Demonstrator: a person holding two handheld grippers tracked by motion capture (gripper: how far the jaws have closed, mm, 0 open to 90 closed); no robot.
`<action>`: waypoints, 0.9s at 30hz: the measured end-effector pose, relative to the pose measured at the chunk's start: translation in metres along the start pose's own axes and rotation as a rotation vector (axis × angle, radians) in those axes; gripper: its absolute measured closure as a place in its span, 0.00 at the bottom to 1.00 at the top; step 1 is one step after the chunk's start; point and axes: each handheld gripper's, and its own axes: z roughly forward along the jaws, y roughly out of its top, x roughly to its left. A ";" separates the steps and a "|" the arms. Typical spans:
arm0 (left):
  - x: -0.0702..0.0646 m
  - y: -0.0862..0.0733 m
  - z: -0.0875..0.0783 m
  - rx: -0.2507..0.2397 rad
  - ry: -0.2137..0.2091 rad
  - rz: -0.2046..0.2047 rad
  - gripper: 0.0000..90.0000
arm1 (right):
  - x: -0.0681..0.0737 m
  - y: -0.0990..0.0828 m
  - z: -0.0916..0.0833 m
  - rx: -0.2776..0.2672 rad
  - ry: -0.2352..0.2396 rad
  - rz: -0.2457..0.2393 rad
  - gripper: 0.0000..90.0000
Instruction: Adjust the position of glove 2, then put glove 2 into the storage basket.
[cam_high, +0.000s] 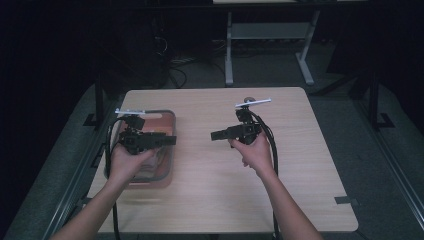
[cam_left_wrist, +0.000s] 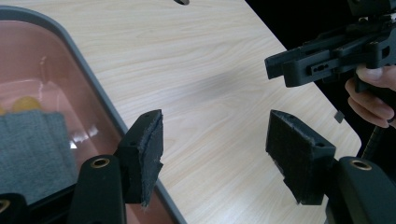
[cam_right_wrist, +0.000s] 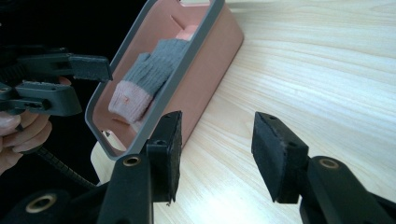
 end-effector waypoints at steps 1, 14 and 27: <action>-0.001 0.000 0.001 -0.001 -0.002 0.002 0.41 | -0.001 -0.001 -0.001 -0.003 -0.003 0.001 0.58; -0.011 0.001 0.015 0.021 -0.026 0.026 0.39 | -0.015 -0.010 -0.014 -0.023 -0.015 0.028 0.57; -0.028 -0.004 0.042 0.050 -0.071 0.054 0.38 | -0.038 -0.022 -0.035 -0.055 -0.035 0.076 0.56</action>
